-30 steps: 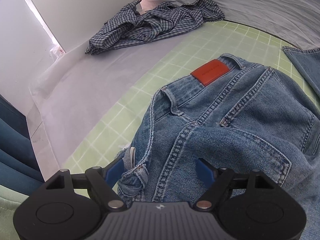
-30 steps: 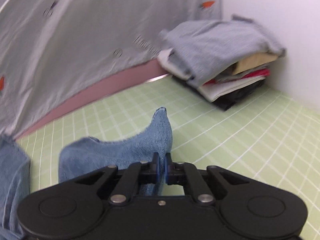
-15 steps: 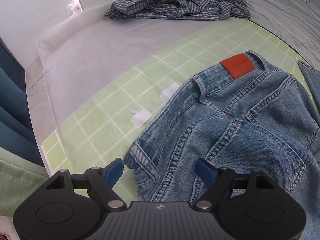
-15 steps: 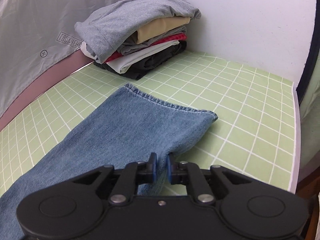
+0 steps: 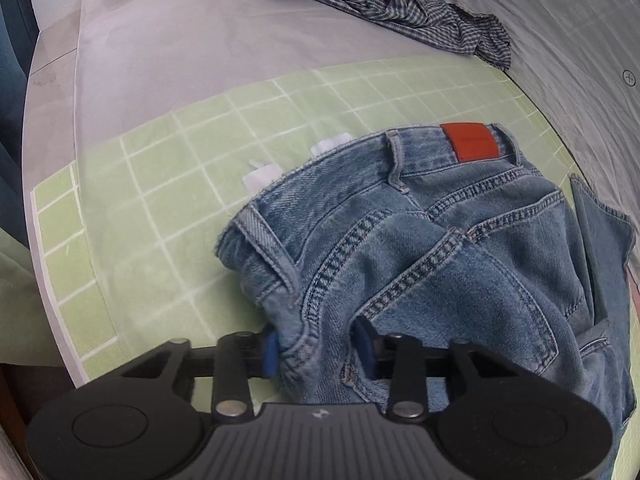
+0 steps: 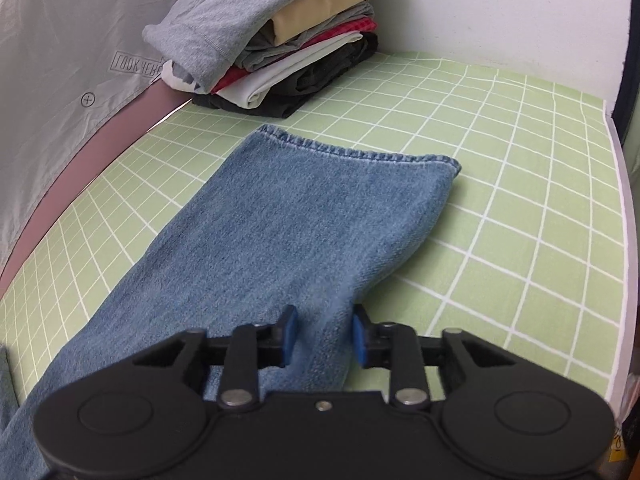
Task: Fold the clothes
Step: 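Pull the waistband with the left tool while the right tool straightens the leg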
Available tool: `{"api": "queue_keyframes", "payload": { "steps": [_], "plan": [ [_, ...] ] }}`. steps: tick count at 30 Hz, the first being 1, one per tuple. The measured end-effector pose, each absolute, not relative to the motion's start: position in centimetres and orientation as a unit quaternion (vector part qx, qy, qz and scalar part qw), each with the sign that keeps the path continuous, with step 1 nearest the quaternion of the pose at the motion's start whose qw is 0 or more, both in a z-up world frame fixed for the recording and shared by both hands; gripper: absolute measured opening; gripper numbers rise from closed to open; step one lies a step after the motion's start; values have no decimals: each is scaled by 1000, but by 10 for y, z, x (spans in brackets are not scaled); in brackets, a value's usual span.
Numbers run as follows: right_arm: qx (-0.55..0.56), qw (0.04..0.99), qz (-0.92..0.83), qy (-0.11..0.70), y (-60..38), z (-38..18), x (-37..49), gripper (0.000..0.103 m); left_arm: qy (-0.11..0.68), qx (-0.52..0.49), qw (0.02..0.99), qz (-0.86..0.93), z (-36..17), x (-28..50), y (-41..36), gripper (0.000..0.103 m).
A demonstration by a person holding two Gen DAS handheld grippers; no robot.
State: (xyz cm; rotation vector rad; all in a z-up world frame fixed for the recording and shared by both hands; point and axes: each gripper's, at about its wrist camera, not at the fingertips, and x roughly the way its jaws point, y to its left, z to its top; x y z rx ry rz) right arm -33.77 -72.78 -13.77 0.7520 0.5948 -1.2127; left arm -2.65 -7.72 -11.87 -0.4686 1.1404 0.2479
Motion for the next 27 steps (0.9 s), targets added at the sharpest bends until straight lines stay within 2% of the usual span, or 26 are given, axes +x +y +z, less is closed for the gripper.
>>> {"api": "queue_keyframes", "payload": {
  "steps": [1,5,9,12,17,18,19,21,23,27],
  "plan": [
    [332,721,-544,271,-727,-136,-337,7,528,-218,813,116,-115,-26,-76,15],
    [318,745,-530,249,-719,-110,-342,6,496,-224,830,122,-88,-23,-61,10],
    [308,764,-514,238,-697,-86,-349,5,455,-215,857,110,-50,-23,-38,10],
    [311,758,-509,264,-677,-93,-354,5,447,-180,869,109,-39,-23,-29,11],
    [331,736,-484,339,-648,-132,-369,7,492,-146,841,173,-75,-25,-9,12],
    [337,734,-480,342,-645,-135,-373,12,501,-137,837,173,-79,-27,-8,13],
    [343,734,-476,343,-643,-137,-377,18,508,-128,834,174,-82,-29,-8,18],
    [342,739,-471,338,-642,-135,-382,33,501,-99,841,179,-77,-38,-16,20],
    [337,745,-469,334,-644,-131,-385,37,494,-77,849,170,-72,-45,-26,45],
    [322,749,-473,334,-656,-123,-385,40,480,-64,862,152,-63,-58,-51,58]
  ]
}}
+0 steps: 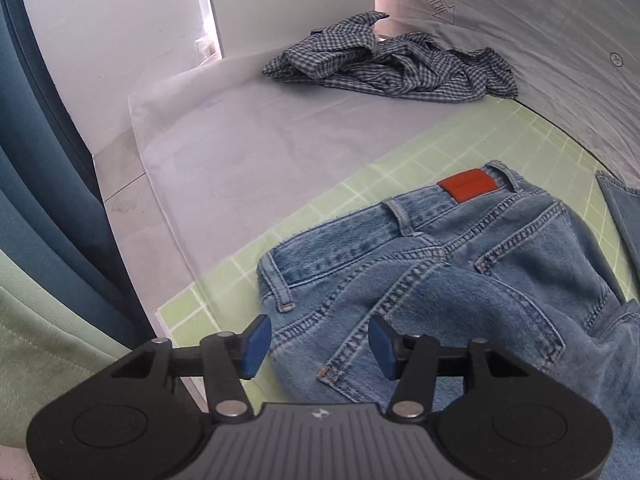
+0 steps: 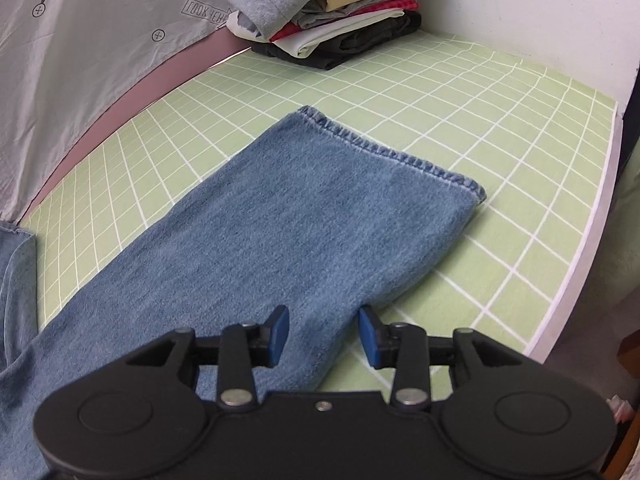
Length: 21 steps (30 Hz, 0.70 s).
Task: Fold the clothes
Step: 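Pull the waistband with the left tool while the right tool straightens the leg, then grasp the waistband by the red label with the left tool while the right tool pinches the leg hem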
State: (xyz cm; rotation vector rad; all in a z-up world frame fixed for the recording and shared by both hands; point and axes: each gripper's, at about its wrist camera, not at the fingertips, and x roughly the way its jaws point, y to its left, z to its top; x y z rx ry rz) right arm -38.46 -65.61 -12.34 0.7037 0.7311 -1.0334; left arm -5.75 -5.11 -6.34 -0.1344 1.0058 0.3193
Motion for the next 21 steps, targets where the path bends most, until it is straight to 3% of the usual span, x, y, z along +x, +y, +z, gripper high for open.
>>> {"api": "queue_keyframes", "payload": {
  "steps": [2,6,10,21],
  "plan": [
    [302,748,-486,336,-663,-118,-383,43,478,-60,865,140,-63,-63,-68,68],
    [230,742,-532,336,-675,-101,-375,54,488,-48,864,119,-66,-71,-97,71],
    [184,751,-547,321,-685,-84,-363,77,496,-34,862,100,-70,-73,-119,75],
    [158,800,-473,334,-684,-86,-250,86,486,5,872,60,-66,-21,-145,84]
  ]
}}
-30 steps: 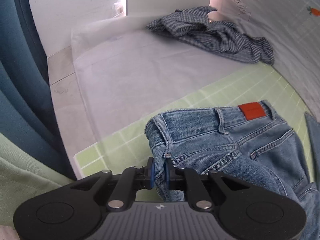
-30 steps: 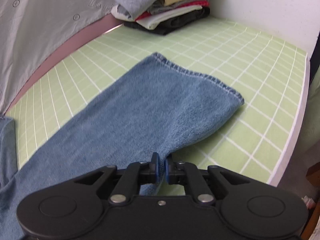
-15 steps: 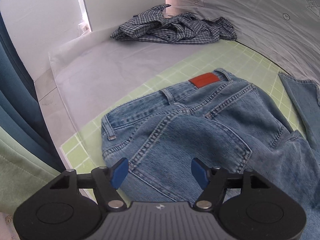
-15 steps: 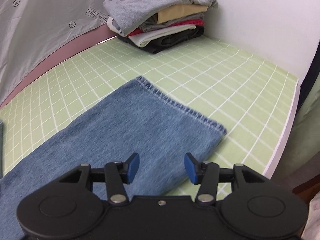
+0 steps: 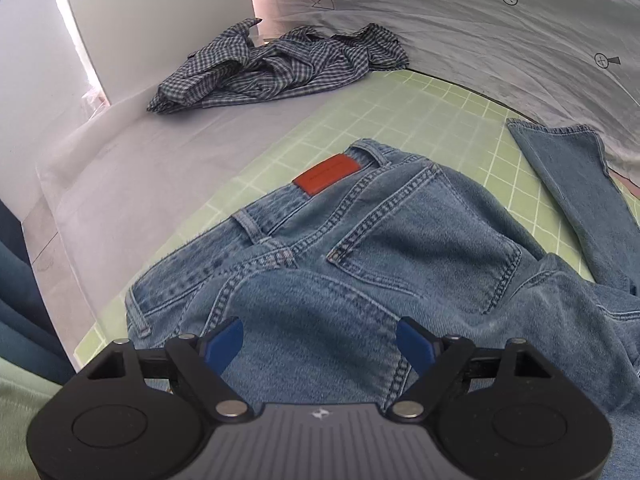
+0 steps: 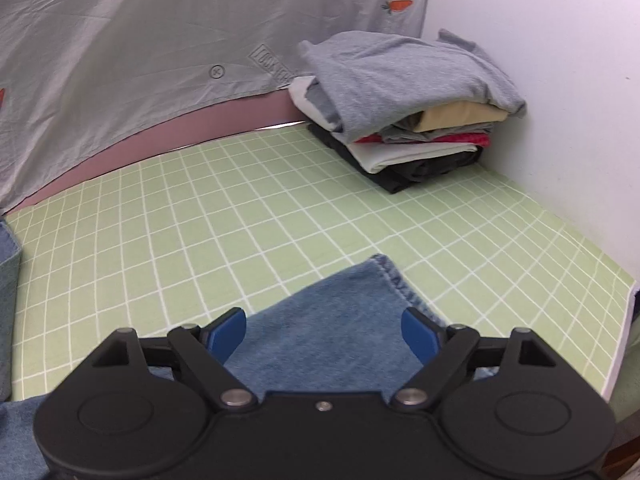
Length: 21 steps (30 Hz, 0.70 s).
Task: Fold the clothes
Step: 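Grasp the waistband by the red label with the left tool while the right tool pinches the leg hem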
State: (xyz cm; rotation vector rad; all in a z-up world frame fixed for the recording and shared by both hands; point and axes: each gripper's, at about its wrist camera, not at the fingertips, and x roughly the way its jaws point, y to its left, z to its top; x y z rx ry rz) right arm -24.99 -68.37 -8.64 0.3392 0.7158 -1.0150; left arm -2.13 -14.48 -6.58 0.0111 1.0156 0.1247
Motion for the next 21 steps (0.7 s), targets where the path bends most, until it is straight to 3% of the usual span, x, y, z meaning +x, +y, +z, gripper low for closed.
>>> {"api": "queue_keyframes", "payload": {
  "steps": [17,21],
  "plan": [
    [155,869,-265,389,-640,-123,39,86,520,56,852,12,-115,129,-199,86],
    [156,873,-220,407,-630,-137,77,77,527,57,848,10,-124,142,-208,86]
  ]
}}
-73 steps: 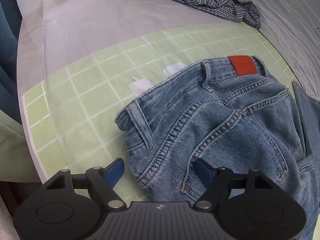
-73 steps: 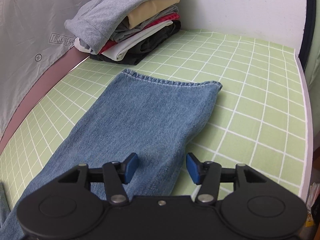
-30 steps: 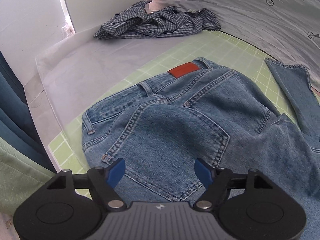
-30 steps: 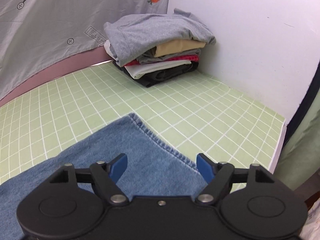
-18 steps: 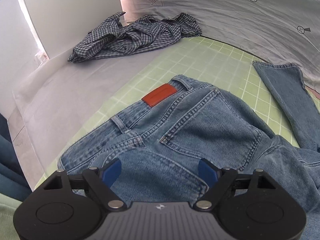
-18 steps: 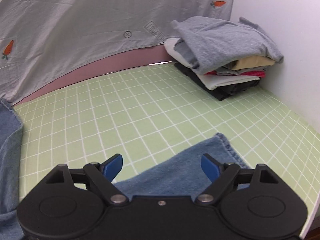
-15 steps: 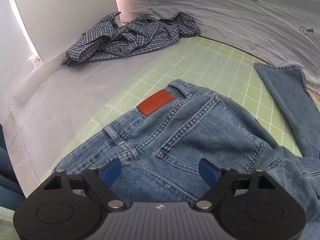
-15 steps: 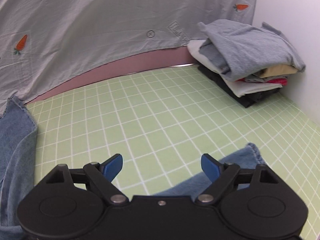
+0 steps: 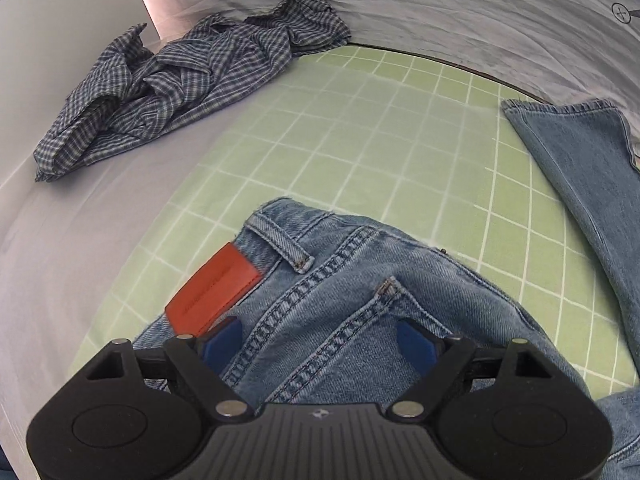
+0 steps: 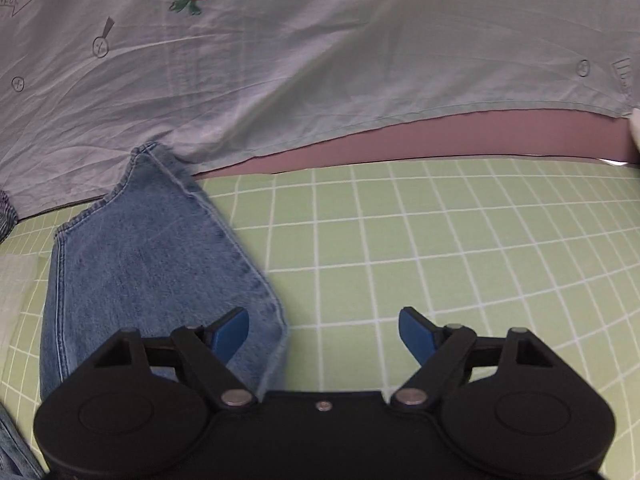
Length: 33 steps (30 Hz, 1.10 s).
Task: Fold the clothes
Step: 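Grasp the waistband by the red label with the left tool while the right tool pinches the leg hem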
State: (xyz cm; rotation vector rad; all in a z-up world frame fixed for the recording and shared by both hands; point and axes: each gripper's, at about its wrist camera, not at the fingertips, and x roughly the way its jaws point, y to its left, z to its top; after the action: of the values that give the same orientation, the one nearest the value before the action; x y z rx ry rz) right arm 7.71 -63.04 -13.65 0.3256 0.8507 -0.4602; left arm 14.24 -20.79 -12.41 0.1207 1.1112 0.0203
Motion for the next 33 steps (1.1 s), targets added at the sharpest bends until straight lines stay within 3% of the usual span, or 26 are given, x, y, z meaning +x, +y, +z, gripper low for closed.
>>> {"api": "queue_keyframes", "payload": {
  "steps": [6,7,9,11,16,23,27,30,33],
  "plan": [
    [139,876,-183,424,-618,-149,93,38,530,25,847,19,-130,144,-202,87],
    [127,880,-176,423,-616,-149,92,20,529,23,848,17,-130,144,-202,85],
    [112,888,-166,415,-614,-146,88,6,524,26,851,4,-128,143,-205,73],
    [95,896,-175,398,-615,-138,78,4,520,29,854,1,-125,142,-210,53],
    [41,894,-268,357,-633,-109,26,4,508,52,860,21,-122,144,-218,21],
    [96,819,-431,366,-686,-99,-115,4,508,-9,860,43,-121,148,-197,8],
    [113,785,-429,432,-667,-136,-158,4,511,-11,858,57,-121,149,-197,8],
    [110,783,-441,425,-663,-135,-156,6,513,13,857,48,-120,149,-201,9],
    [126,787,-454,399,-676,-125,-143,27,514,15,856,43,-118,149,-200,12]
  ]
}}
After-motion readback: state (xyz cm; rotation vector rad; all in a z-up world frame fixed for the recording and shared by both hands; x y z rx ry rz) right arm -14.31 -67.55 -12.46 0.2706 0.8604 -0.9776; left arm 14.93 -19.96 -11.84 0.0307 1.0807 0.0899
